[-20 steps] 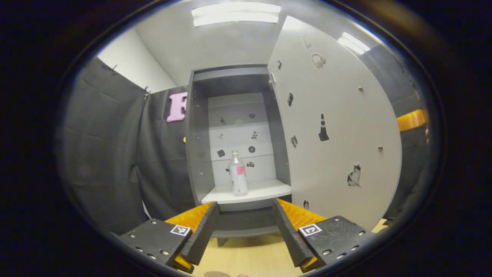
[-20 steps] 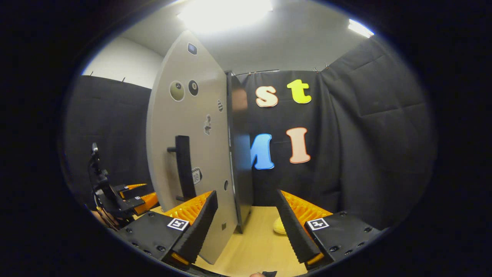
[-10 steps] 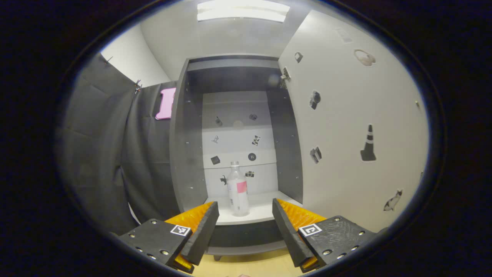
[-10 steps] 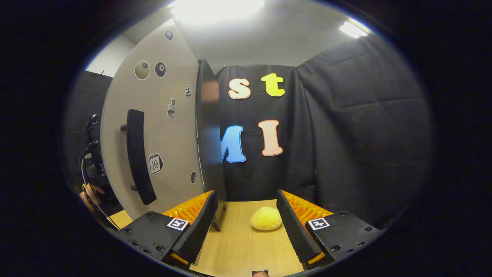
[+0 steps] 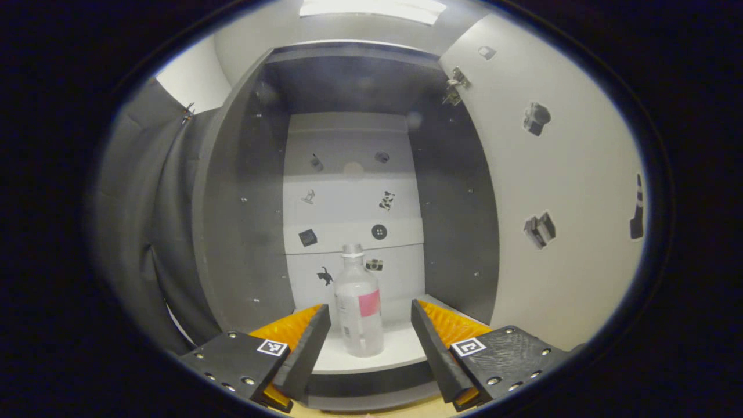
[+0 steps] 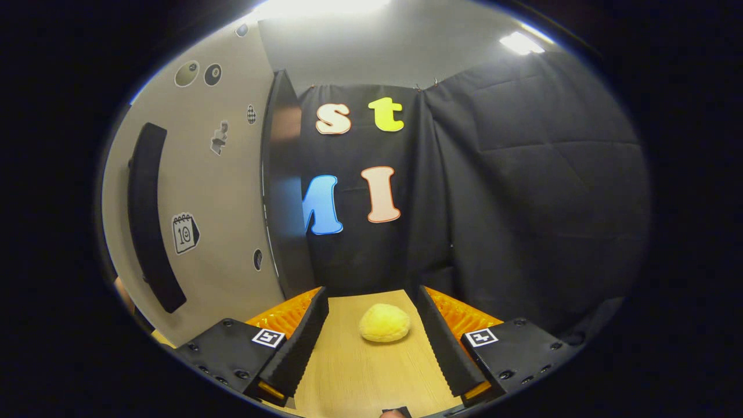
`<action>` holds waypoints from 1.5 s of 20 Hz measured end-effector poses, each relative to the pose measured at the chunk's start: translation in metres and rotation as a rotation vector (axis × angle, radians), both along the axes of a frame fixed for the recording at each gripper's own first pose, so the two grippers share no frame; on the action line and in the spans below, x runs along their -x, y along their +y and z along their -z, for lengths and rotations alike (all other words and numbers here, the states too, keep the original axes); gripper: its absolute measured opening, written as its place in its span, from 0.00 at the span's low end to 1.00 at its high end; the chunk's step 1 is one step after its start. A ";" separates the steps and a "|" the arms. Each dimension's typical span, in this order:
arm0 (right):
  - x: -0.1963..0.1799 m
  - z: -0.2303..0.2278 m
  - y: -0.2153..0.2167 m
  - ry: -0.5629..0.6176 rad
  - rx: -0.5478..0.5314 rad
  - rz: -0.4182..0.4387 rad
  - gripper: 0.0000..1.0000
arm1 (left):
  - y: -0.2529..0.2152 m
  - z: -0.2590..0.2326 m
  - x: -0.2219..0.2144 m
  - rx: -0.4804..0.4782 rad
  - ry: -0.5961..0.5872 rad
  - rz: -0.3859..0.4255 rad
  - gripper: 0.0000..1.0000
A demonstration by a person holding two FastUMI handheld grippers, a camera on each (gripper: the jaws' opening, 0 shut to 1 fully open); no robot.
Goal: Open the cabinet door with the right hand, grasp the bottle in the cabinet with the left hand and place it on the coaster, then close the cabinet door with the right hand.
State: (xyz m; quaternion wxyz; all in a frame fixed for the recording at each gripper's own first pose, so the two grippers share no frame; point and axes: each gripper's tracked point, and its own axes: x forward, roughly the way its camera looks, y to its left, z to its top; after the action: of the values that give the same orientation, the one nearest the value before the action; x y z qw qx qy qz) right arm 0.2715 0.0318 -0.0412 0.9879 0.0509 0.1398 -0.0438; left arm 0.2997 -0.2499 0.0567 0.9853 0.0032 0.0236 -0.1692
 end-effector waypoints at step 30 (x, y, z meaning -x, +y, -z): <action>0.001 0.013 0.007 0.042 0.015 -0.044 0.93 | 0.068 0.025 0.044 -0.004 -0.006 -0.137 0.72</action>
State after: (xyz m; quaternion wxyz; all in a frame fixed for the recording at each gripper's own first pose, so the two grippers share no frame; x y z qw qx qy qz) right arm 0.2706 0.0389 -0.0540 0.9859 0.0392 0.1611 -0.0240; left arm 0.2560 -0.1814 0.0320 0.9946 0.0041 0.0214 -0.1013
